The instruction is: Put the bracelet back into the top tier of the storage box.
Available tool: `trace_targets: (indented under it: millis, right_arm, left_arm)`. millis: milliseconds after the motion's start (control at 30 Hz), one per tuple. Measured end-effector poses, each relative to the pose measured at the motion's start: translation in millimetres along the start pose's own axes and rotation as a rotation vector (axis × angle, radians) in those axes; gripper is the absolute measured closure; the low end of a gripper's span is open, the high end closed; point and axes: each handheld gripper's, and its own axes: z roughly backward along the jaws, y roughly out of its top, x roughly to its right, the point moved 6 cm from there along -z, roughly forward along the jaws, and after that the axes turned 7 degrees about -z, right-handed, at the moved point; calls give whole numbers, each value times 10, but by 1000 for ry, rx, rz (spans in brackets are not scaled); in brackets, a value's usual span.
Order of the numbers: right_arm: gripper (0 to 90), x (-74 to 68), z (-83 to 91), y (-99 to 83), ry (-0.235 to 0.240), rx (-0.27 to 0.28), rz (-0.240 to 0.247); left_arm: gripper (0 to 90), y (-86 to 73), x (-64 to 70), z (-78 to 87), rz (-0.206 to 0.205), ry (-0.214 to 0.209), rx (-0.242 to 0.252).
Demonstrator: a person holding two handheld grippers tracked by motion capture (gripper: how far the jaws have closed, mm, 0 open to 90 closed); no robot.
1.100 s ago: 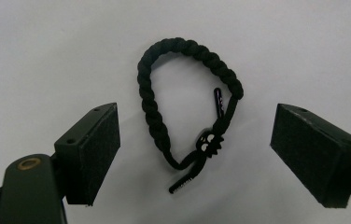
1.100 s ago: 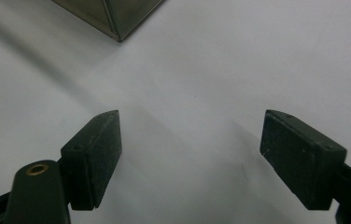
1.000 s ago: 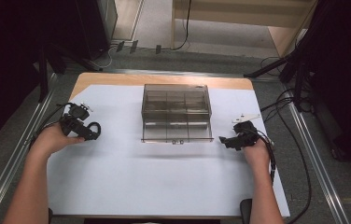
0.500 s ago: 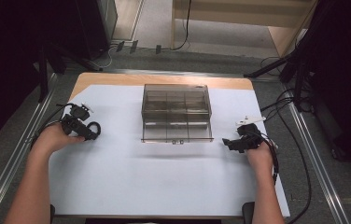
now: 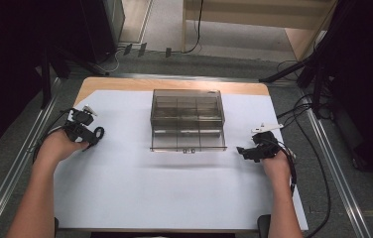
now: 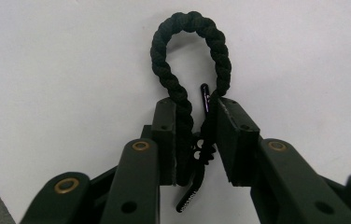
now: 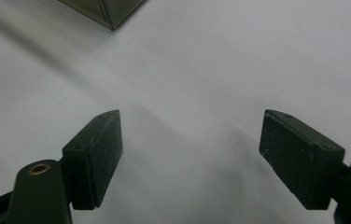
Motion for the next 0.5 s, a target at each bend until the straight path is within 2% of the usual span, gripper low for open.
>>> trace_targets:
  millis: [200, 300, 500]
  right_arm:
    - [240, 9, 14, 7, 6, 10, -5]
    - [251, 6, 18, 12, 14, 14, -4]
    - [261, 11, 27, 16, 22, 22, -14]
  left_arm:
    - [778, 4, -3, 4, 3, -8, -2]
    - [801, 11, -19, 4, 47, -24, -6]
    - [805, 10, -33, 12, 59, -40, 4]
